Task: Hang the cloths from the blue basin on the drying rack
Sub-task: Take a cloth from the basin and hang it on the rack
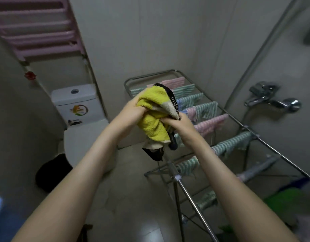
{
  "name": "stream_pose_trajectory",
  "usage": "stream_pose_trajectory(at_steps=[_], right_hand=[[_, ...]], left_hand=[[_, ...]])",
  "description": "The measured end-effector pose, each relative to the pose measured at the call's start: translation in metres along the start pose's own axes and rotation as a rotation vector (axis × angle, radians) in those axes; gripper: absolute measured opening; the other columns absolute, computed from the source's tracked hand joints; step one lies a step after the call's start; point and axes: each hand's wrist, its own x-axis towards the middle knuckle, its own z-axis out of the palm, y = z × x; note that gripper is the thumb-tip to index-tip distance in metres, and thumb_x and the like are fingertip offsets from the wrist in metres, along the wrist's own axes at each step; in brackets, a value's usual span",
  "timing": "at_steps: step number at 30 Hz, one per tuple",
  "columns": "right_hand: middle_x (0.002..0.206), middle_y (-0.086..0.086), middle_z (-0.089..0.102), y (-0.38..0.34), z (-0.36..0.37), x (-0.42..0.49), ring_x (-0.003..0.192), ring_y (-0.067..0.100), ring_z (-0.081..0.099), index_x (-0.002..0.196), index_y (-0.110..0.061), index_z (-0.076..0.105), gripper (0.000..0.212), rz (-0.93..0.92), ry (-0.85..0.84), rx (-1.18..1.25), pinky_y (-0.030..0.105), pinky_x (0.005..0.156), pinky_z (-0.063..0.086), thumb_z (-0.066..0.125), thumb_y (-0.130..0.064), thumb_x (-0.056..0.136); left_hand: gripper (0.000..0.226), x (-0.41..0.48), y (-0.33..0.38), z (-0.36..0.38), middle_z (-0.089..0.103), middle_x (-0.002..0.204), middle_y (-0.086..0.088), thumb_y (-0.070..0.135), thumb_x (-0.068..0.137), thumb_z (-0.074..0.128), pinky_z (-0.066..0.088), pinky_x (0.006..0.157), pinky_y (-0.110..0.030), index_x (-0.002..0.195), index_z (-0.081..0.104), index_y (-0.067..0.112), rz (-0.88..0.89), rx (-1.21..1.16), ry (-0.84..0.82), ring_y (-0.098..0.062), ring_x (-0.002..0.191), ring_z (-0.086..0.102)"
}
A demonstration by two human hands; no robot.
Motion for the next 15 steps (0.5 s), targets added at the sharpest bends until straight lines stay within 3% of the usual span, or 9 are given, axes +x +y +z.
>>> stream_pose_trajectory(at_steps=[2, 5, 8, 10, 15], right_hand=[[0.085, -0.006, 0.068, 0.002, -0.021, -0.006, 0.076, 0.000, 0.065, 0.092, -0.016, 0.065, 0.023, 0.008, 0.059, -0.020, 0.016, 0.072, 0.050, 0.063, 0.005, 0.083], [0.096, 0.004, 0.068, 0.001, -0.050, -0.021, 0.083, 0.006, 0.065, 0.099, -0.014, 0.064, 0.026, 0.003, 0.162, -0.022, 0.019, 0.080, 0.051, 0.064, 0.006, 0.082], [0.096, -0.004, 0.067, -0.006, -0.079, -0.044, 0.082, -0.002, 0.065, 0.102, -0.018, 0.062, 0.031, -0.006, 0.260, -0.025, 0.013, 0.078, 0.049, 0.066, 0.004, 0.081], [0.097, -0.008, 0.067, -0.013, -0.104, -0.062, 0.086, -0.001, 0.064, 0.099, -0.024, 0.063, 0.033, -0.001, 0.326, -0.077, 0.018, 0.084, 0.049, 0.073, -0.003, 0.076], [0.081, -0.015, 0.070, -0.026, -0.161, -0.123, 0.077, 0.000, 0.063, 0.097, -0.025, 0.063, 0.037, 0.026, 0.496, -0.111, 0.019, 0.076, 0.051, 0.076, -0.009, 0.066]], left_hand=[[0.054, 0.007, 0.001, 0.019, 0.063, 0.120, 0.001, -0.007, 0.091, 0.044, 0.055, 0.087, -0.031, 0.135, 0.048, 0.025, 0.003, -0.033, -0.060, -0.020, 0.115, 0.059], [0.060, 0.019, 0.003, 0.049, 0.058, 0.131, -0.004, -0.011, 0.089, 0.044, 0.053, 0.092, -0.036, 0.137, 0.045, 0.025, 0.050, -0.080, -0.176, -0.021, 0.120, 0.056], [0.065, 0.031, 0.013, 0.081, 0.056, 0.133, -0.005, -0.013, 0.087, 0.043, 0.055, 0.086, -0.032, 0.133, 0.045, 0.034, 0.083, -0.158, -0.310, -0.021, 0.119, 0.056], [0.069, 0.035, 0.023, 0.106, 0.053, 0.135, -0.003, -0.014, 0.087, 0.044, 0.052, 0.092, -0.035, 0.136, 0.042, 0.035, 0.091, -0.209, -0.409, -0.020, 0.121, 0.055], [0.070, 0.034, 0.043, 0.168, 0.056, 0.125, 0.005, -0.017, 0.083, 0.044, 0.048, 0.096, -0.029, 0.138, 0.040, 0.027, 0.120, -0.267, -0.643, -0.010, 0.111, 0.057]])
